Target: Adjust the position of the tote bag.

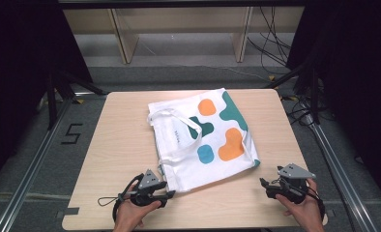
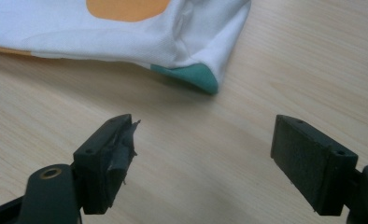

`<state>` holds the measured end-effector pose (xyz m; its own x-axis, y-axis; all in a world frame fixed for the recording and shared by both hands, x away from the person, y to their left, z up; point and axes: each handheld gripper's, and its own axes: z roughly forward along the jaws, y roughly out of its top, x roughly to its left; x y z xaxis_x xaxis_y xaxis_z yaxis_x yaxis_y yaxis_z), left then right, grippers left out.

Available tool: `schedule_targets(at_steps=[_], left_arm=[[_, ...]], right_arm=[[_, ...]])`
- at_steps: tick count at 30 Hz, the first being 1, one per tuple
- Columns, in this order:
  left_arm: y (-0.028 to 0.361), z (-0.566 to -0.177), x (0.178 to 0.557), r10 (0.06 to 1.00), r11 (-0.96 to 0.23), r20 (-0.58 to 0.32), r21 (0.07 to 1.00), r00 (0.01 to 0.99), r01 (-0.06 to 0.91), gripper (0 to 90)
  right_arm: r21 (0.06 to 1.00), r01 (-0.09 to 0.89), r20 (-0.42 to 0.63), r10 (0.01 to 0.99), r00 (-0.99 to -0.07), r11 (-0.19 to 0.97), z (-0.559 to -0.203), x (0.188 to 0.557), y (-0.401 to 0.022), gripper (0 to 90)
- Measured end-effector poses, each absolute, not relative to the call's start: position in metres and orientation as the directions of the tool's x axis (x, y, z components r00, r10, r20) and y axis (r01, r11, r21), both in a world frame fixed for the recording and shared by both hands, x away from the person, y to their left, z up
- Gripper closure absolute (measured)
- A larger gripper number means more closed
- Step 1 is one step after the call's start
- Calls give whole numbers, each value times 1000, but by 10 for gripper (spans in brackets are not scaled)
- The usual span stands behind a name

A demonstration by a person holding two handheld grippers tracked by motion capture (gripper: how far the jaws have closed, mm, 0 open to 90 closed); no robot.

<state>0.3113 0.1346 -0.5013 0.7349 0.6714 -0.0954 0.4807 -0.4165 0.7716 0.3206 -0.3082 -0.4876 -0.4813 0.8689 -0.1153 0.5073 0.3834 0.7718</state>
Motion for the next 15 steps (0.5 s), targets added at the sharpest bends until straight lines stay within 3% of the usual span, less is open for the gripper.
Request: schedule_targets(at_steps=[4, 15], left_arm=[[126, -500, 307, 632, -462, -51, 777, 774, 428, 717], [67, -505, 298, 506, -515, -60, 779, 860, 358, 746]], right_arm=[[769, 508, -115, 867, -485, 387, -487, 321, -309, 225], [775, 502, -117, 867, -484, 385, -487, 321, -309, 226]])
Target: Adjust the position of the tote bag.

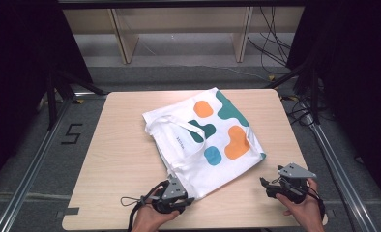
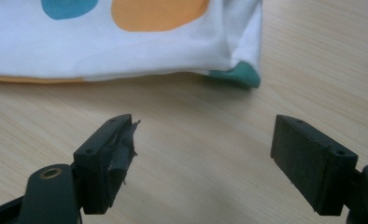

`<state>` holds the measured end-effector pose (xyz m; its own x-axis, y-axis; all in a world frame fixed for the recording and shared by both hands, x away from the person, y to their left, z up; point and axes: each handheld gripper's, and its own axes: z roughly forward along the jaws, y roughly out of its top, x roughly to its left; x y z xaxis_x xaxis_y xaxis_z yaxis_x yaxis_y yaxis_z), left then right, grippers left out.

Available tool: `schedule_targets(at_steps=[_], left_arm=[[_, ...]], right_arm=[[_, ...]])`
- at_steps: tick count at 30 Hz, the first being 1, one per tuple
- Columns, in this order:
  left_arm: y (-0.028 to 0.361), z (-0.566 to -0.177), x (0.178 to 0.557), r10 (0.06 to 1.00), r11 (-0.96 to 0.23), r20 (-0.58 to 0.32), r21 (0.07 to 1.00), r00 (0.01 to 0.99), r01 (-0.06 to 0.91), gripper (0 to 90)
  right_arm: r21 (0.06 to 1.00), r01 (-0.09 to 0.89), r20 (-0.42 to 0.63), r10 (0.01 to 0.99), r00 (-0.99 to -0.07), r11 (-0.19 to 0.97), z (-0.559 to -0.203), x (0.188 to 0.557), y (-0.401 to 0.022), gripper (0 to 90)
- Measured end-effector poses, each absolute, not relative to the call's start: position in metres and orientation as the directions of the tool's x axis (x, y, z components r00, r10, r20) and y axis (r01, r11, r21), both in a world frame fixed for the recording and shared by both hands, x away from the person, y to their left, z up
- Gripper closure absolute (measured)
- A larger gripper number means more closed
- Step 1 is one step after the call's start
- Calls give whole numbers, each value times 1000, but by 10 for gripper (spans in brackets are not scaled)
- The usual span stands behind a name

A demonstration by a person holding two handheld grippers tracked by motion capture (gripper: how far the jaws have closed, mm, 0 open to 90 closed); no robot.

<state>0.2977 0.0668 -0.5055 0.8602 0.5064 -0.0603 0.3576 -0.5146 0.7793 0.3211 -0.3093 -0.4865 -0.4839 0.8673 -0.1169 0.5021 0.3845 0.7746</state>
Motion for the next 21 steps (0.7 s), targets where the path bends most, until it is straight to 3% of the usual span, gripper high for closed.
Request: schedule_targets(at_steps=[10, 12, 16, 19, 20, 21], left_arm=[[8, -515, 295, 414, -530, -55, 797, 909, 290, 725], [4, -515, 294, 398, -526, -64, 801, 915, 285, 673], [18, -502, 288, 405, -488, -87, 821, 910, 296, 478], [35, -493, 286, 427, -450, -104, 837, 898, 311, 414], [54, -488, 286, 477, -395, -124, 854, 870, 338, 403], [54, -488, 286, 477, -395, -124, 854, 870, 338, 403]], right_arm=[[776, 502, -110, 865, -490, 383, -486, 321, -309, 230], [778, 497, -113, 863, -492, 385, -486, 321, -309, 231], [774, 503, -109, 863, -494, 385, -486, 320, -308, 232], [780, 494, -97, 854, -511, 384, -486, 320, -306, 209], [790, 505, -24, 841, -540, 347, -484, 315, -295, 190], [790, 505, -24, 841, -540, 347, -484, 315, -295, 190]])
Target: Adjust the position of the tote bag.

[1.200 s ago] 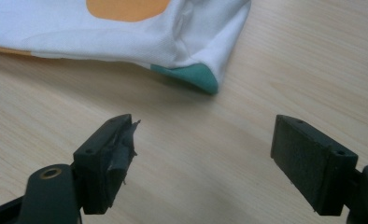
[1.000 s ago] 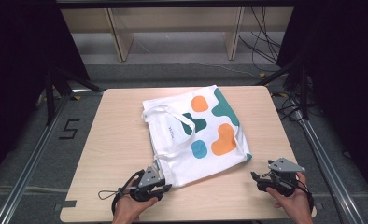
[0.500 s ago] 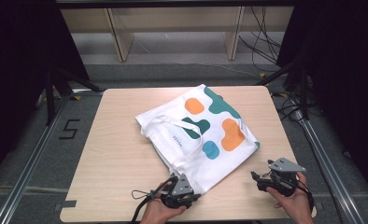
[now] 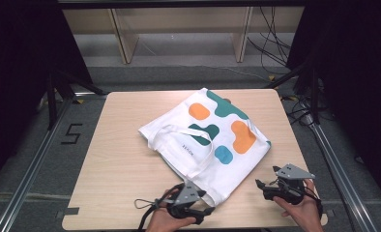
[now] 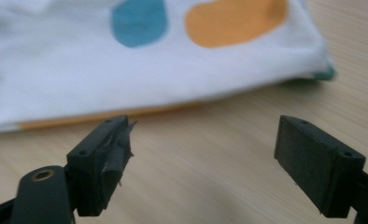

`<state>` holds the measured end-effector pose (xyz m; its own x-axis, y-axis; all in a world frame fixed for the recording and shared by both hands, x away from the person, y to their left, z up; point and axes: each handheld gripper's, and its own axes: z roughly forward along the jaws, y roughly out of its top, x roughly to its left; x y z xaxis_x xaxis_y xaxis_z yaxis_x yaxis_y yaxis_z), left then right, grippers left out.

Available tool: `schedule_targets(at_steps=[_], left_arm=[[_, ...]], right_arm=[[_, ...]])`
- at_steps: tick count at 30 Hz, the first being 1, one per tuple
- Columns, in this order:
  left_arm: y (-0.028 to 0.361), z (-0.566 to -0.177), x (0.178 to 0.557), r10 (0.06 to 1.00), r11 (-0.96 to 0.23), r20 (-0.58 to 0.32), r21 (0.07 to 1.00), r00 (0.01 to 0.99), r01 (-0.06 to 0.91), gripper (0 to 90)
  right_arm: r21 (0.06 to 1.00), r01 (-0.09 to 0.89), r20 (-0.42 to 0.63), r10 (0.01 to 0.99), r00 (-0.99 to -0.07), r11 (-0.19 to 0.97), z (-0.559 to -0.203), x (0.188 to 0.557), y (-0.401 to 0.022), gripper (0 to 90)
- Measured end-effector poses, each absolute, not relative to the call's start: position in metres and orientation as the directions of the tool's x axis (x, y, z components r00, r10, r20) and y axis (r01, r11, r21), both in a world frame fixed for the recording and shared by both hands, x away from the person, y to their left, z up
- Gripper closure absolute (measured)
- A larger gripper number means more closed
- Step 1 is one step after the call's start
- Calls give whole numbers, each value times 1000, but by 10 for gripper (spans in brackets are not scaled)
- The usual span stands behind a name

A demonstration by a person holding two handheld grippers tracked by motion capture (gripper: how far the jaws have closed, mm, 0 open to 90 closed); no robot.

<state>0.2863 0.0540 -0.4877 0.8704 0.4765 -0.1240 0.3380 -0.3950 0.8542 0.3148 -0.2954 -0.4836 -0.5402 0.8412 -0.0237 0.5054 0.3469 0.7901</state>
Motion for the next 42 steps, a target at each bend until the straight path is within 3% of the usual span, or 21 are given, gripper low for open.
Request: schedule_targets(at_steps=[5, 16, 18, 21, 23, 24, 25, 26, 28, 30, 32, 36, 37, 42], left_arm=[[109, -486, 296, 616, -369, -70, 854, 784, 366, 361], [176, -494, 326, 788, -302, -56, 832, 613, 465, 295], [183, -497, 330, 804, -290, -55, 833, 593, 470, 288], [189, -496, 332, 798, -343, -15, 811, 602, 475, 276], [192, -499, 336, 811, -325, -17, 818, 584, 475, 267], [192, -499, 336, 811, -325, -17, 818, 584, 475, 266], [192, -499, 335, 820, -303, -34, 821, 571, 484, 266], [192, -499, 335, 820, -303, -34, 821, 571, 484, 266], [192, -499, 336, 816, -314, -13, 829, 578, 463, 263], [192, -500, 335, 821, -307, -23, 824, 570, 476, 261], [193, -499, 335, 825, -317, -13, 817, 565, 482, 258], [196, -500, 336, 837, -296, -13, 830, 548, 472, 256], [201, -499, 337, 841, -301, 6, 836, 541, 458, 256], [207, -500, 340, 847, -301, 18, 841, 532, 450, 255]], right_arm=[[808, 398, -62, 735, -676, 434, -479, 310, -254, 170], [773, 342, -57, 595, -802, 534, -480, 302, -175, 179], [760, 299, -107, 565, -818, 577, -481, 304, -158, 271], [739, 287, -136, 552, -823, 610, -484, 305, -148, 306], [692, 258, -201, 523, -828, 674, -488, 306, -142, 419], [692, 258, -201, 523, -828, 674, -488, 306, -142, 419], [655, 238, -232, 491, -840, 717, -491, 305, -143, 508], [655, 238, -232, 491, -840, 717, -491, 305, -143, 508], [648, 252, -218, 493, -842, 718, -490, 300, -149, 622], [645, 247, -213, 481, -850, 723, -490, 301, -152, 639], [637, 249, -219, 481, -849, 729, -489, 300, -166, 715], [615, 238, -262, 479, -838, 752, -485, 297, -186, 758], [620, 278, -255, 523, -813, 734, -483, 296, -203, 783], [626, 306, -258, 560, -787, 718, -480, 298, -233, 800]])
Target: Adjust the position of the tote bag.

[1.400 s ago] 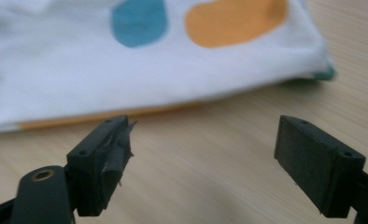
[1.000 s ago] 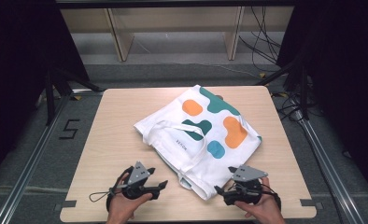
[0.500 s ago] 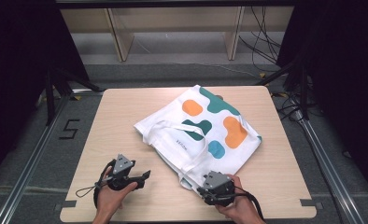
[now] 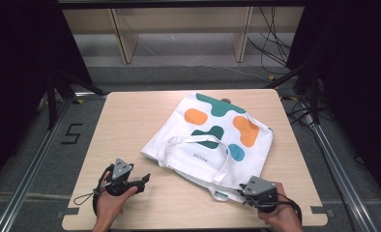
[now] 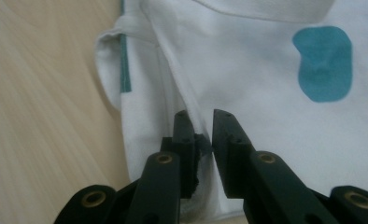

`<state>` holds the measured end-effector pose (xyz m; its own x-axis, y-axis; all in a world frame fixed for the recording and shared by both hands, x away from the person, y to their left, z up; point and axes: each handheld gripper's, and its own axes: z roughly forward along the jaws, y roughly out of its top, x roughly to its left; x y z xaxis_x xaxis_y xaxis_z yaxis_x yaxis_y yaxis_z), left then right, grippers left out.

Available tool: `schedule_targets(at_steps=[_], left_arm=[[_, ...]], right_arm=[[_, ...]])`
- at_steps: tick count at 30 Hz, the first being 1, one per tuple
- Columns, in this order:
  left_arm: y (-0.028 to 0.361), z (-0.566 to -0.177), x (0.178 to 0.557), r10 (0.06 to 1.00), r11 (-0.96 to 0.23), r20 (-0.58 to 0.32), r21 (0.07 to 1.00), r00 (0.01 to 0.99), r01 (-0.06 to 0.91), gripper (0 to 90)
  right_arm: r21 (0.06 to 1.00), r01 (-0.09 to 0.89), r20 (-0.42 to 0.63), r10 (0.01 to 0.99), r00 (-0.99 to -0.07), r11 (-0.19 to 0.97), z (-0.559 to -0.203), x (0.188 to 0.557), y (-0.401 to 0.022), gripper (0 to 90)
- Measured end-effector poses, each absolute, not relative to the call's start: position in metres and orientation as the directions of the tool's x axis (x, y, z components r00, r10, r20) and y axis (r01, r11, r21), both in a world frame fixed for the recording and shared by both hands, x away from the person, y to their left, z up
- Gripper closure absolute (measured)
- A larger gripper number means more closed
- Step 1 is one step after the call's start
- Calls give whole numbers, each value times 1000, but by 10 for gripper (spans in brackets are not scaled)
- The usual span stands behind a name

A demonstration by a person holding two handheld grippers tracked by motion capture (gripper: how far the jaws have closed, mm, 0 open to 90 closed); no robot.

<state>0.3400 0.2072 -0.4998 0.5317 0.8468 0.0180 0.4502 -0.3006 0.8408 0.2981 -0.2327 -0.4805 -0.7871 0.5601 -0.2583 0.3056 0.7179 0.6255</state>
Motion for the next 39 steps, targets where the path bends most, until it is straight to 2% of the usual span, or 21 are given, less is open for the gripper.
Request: schedule_targets(at_steps=[3, 4, 5, 9, 13, 17, 18, 20, 21, 23, 28, 29, 31, 36, 38, 39], left_arm=[[207, -500, 339, 853, -263, -23, 844, 521, 467, 246], [207, -500, 340, 845, -293, 5, 840, 534, 457, 246], [208, -498, 342, 813, -379, 79, 823, 577, 423, 246], [197, -501, 340, 833, -324, 24, 831, 553, 452, 244], [189, -502, 342, 807, -374, 43, 809, 589, 454, 235], [173, -503, 342, 799, -388, 40, 797, 600, 464, 234], [172, -502, 342, 788, -421, 63, 782, 613, 460, 235], [163, -503, 343, 791, -408, 61, 795, 609, 450, 235], [158, -505, 345, 772, -453, 92, 773, 629, 444, 235], [154, -507, 345, 788, -443, 90, 770, 609, 460, 239], [153, -508, 356, 791, -433, 107, 794, 603, 426, 251], [150, -510, 358, 807, -395, 64, 797, 587, 456, 253], [150, -510, 361, 796, -410, 81, 801, 600, 435, 257], [142, -511, 368, 796, -396, 77, 815, 600, 422, 302], [139, -513, 374, 785, -431, 116, 808, 608, 402, 310], [139, -514, 376, 774, -434, 109, 808, 623, 398, 373]], right_arm=[[628, 316, -281, 586, -760, 711, -480, 305, -262, 801], [630, 324, -285, 599, -748, 705, -480, 307, -270, 800], [632, 349, -271, 619, -737, 692, -480, 307, -273, 798], [643, 351, -292, 641, -710, 681, -480, 315, -291, 788], [649, 378, -291, 674, -679, 660, -482, 322, -305, 764], [664, 401, -269, 702, -660, 631, -483, 323, -309, 725], [666, 403, -264, 704, -660, 628, -483, 324, -310, 714], [667, 408, -263, 709, -654, 623, -484, 324, -309, 686], [665, 404, -269, 705, -656, 629, -484, 325, -309, 675], [669, 424, -254, 724, -642, 610, -484, 325, -309, 652], [672, 430, -250, 731, -634, 603, -484, 325, -310, 633], [674, 424, -256, 729, -634, 605, -484, 326, -310, 621], [675, 431, -251, 735, -630, 600, -484, 325, -310, 615], [678, 440, -242, 745, -622, 588, -485, 327, -311, 545], [670, 468, -222, 757, -614, 576, -486, 326, -310, 539], [666, 458, -239, 750, -617, 589, -487, 327, -310, 535]])
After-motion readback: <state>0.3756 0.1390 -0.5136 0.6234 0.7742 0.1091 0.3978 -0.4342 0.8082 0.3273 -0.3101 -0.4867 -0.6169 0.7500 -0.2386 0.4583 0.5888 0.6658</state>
